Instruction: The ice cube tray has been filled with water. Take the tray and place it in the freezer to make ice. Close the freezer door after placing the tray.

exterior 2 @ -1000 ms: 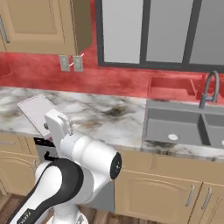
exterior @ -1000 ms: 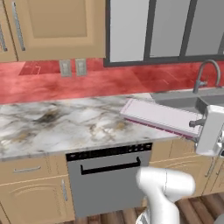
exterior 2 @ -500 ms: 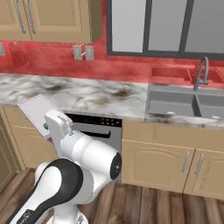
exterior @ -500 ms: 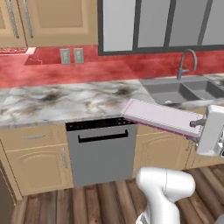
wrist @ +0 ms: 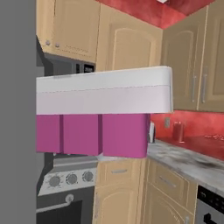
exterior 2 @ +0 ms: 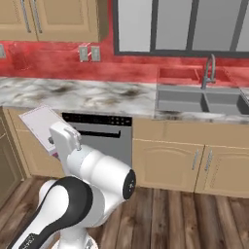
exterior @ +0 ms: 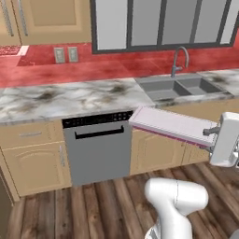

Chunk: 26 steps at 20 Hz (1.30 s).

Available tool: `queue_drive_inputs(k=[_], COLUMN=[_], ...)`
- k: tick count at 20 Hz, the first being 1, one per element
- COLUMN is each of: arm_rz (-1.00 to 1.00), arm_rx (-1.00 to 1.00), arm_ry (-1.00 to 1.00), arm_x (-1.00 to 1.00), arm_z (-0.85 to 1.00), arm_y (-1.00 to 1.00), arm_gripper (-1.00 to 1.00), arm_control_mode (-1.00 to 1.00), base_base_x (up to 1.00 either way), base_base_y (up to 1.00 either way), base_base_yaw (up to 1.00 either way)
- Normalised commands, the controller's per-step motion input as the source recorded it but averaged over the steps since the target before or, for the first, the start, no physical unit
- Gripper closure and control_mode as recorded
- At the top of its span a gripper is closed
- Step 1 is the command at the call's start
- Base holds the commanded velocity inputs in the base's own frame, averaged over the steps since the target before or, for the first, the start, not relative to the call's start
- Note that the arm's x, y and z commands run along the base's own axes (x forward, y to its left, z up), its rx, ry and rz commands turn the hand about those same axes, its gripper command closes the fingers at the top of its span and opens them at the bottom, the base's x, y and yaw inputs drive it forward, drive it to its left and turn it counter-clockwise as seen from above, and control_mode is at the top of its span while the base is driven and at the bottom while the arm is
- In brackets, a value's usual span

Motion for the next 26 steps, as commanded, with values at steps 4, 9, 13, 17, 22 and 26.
queue_drive_inputs(k=[4,9,13,17,22,26], arm_rz=[0.0,0.0,0.0,0.0,0.0,0.0], arm_rx=[0.0,0.0,0.0,0.0,0.0,0.0], arm_ry=[0.0,0.0,0.0,0.0,0.0,0.0], arm_x=[0.0,0.0,0.0,0.0,0.0,0.0], arm_z=[0.0,0.0,0.0,0.0,0.0,0.0], arm_y=[0.0,0.0,0.0,0.0,0.0,0.0], arm_gripper=[1.0,1.0,1.0,1.0,1.0,1.0], arm_control_mode=[1.0,1.0,1.0,1.0,1.0,1.0], base_base_x=[-0.39,-0.36,-0.31,-0.15,-0.11,-0.08], base_base_y=[-0.04,-0.08,-0.06,-0.08,-0.05,-0.04], base_base_yaw=[-0.29,-0.33,-0.39,-0.45,-0.47,-0.51])
